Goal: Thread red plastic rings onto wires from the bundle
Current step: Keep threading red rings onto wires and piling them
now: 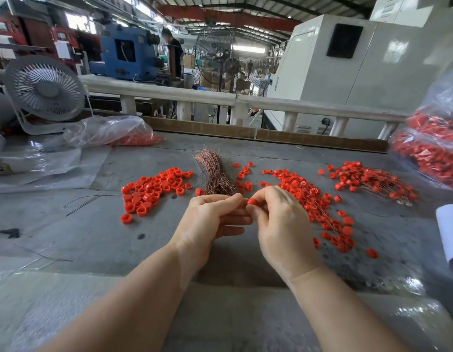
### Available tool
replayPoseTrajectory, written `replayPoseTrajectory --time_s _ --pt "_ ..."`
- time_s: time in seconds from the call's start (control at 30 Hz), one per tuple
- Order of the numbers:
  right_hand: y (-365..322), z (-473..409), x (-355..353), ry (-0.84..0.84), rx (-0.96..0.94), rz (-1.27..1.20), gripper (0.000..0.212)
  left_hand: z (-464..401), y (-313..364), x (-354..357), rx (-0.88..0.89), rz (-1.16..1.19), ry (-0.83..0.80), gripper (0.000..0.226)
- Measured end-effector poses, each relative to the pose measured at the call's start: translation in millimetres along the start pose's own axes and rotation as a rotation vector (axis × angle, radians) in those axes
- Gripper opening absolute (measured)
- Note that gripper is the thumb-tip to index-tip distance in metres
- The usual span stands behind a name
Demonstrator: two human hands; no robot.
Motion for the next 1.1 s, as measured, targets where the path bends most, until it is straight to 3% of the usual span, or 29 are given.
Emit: replayPoseTrajectory --time_s 0.43,0.63,0.83,1.1 --pt "-4.8 1.8 -5.0 0.028 -0.140 -0.088 0.010 -5.3 -3.6 -2.9 0.057 0.000 0.010 0.020" --pt "-3.8 3.4 -9.3 0.132 -0.109 -0.041 0.029 -6.7 -5.4 -1.7 0.083 0.025 -0.024 0.023" --pt "-3.3 2.9 -10.2 0.139 -0.122 0.027 0.025 -9.2 -5.8 -2.6 0.085 0.081 0.011 0.012" --pt "-4.2 2.1 -8.7 0.131 -0.120 0.016 0.018 -8.4 -3.7 0.0 0.105 0.070 -0.044 0.025"
Point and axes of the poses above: each hand's wrist, its own z-axis away from the middle knuckle, its own x-axis out of the palm, y = z × x, the point moved 5 cm from there along -z, towards the middle knuckle, and after that the axes turned 15 degrees about -z, right-handed, at the moved point
